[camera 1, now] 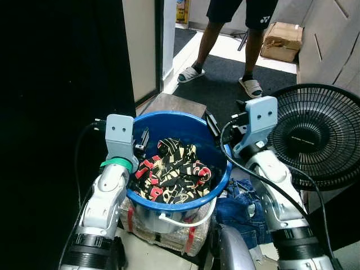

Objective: Clothes washing

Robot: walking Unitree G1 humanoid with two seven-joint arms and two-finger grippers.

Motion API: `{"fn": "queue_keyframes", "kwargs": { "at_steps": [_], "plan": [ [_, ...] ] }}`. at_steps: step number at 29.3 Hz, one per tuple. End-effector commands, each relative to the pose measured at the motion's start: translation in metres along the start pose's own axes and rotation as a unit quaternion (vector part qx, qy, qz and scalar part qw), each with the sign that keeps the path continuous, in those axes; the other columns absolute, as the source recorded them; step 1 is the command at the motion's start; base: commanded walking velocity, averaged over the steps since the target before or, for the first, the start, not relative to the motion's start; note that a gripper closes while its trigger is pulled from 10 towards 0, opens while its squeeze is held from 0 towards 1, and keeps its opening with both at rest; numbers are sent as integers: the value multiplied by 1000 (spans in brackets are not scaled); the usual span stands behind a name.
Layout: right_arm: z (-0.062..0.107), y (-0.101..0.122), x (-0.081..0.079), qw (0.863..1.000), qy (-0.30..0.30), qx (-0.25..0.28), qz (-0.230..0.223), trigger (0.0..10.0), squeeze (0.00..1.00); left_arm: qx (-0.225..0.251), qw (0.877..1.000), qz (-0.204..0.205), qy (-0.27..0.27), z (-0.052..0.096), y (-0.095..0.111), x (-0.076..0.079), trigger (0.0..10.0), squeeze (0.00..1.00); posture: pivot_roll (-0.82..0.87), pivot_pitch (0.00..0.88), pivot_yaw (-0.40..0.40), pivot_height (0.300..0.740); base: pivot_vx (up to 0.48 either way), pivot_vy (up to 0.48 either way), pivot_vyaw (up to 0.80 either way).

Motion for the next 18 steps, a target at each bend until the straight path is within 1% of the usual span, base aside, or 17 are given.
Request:
{"fn": "queue_keyframes", "kwargs": {
  "at_steps": [1,2,7,8,9,11,14,16,18],
  "plan": [
    [0,-7,0,1000,4,-19,6,10000,0,-17,1000,-8,-6,1,-8,4,10000,0,24,94,-25,470,0,0,0],
    [-3,-17,3,999,2,-49,19,10000,0,-21,1000,-7,-17,0,-11,12,10000,0,28,102,-27,470,0,0,0],
    [-4,-24,5,997,2,-68,26,10000,0,-29,999,-7,-23,-2,-15,18,10000,0,33,109,-29,470,0,0,0],
    [-2,-40,4,993,16,-114,28,10000,0,-47,999,-9,-24,-2,-23,21,10000,0,31,128,-30,470,0,0,0],
    [-2,-40,4,993,16,-114,28,10000,0,-47,999,-9,-24,-2,-23,21,10000,0,31,128,-30,470,0,0,0],
    [5,-66,7,980,27,-197,29,10000,0,-69,997,-15,-23,-2,-31,25,10000,0,36,136,-29,470,0,0,0],
    [8,-70,8,977,30,-209,31,10000,0,-73,997,-15,-23,-2,-33,26,10000,0,37,137,-29,470,0,0,0],
    [8,-68,10,977,36,-209,21,10000,0,-74,997,-12,-23,0,-33,25,10000,0,35,142,-28,470,0,0,0],
    [8,-65,9,978,41,-202,22,10000,0,-76,997,-13,-26,1,-34,25,10000,0,35,144,-26,470,0,0,0]
  ]
}}
Point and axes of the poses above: a point about 5 cm out from each wrist's last joint towards the gripper, its own z axis pointing back from the gripper into the wrist, its own y axis along the axis of the wrist's last joint, x = y × z, the point moved 1 cm from there along -z, pointing out of the wrist towards the gripper, and after that the axes turned 4 degrees about -z, right-handed, at the moved point
